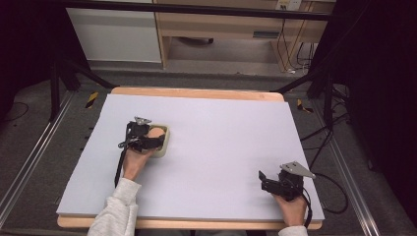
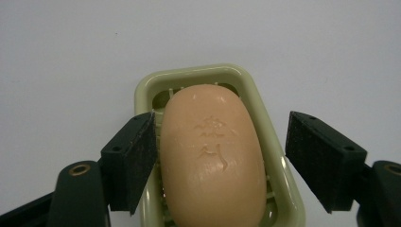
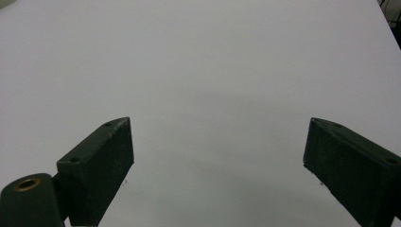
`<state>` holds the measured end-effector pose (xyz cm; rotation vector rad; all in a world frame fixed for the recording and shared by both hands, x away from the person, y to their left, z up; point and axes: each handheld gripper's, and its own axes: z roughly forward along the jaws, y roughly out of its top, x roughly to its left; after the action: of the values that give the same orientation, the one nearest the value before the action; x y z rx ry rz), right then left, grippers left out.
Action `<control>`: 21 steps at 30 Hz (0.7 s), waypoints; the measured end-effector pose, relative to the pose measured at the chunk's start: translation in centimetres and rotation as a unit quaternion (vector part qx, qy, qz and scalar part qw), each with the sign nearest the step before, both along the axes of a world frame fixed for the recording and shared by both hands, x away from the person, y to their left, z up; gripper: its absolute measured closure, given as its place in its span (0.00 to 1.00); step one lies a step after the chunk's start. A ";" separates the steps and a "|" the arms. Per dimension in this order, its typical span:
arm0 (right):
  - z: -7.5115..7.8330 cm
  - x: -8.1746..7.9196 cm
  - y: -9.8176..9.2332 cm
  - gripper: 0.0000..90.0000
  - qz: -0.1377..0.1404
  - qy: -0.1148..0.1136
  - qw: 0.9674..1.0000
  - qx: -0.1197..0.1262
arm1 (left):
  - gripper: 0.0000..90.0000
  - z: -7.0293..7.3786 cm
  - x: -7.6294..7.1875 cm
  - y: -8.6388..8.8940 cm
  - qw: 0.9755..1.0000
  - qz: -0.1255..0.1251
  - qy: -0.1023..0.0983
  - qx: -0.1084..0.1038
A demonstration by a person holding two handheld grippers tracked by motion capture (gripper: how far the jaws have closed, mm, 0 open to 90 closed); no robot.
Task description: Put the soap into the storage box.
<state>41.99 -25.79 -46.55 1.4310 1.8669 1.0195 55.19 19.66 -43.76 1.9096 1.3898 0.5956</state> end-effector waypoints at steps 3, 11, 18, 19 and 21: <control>0.0 0.0 0.0 0.11 -0.001 -0.001 1.000 -0.003 | 0.28 0.5 -0.6 0.0 1.000 -0.004 -0.008 -0.002; -0.1 0.0 -0.1 0.11 -0.010 0.007 1.000 0.000 | 0.28 1.2 -3.1 0.2 0.999 -0.024 -0.026 -0.005; -0.1 0.0 -0.2 0.11 -0.013 0.007 1.000 -0.002 | 0.28 1.2 -5.5 0.5 0.999 -0.031 -0.040 -0.010; -0.1 0.0 -0.3 0.11 -0.013 0.007 1.000 -0.002 | 0.28 1.1 -5.8 0.6 0.998 -0.032 -0.043 -0.011; -0.1 0.1 -0.3 0.11 -0.014 0.006 1.000 -0.002 | 0.28 1.0 -6.4 0.8 0.998 -0.031 -0.049 -0.011</control>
<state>42.05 -26.13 -46.62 1.4604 1.8522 0.9949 48.77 20.45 -42.79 1.8726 1.2654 0.6331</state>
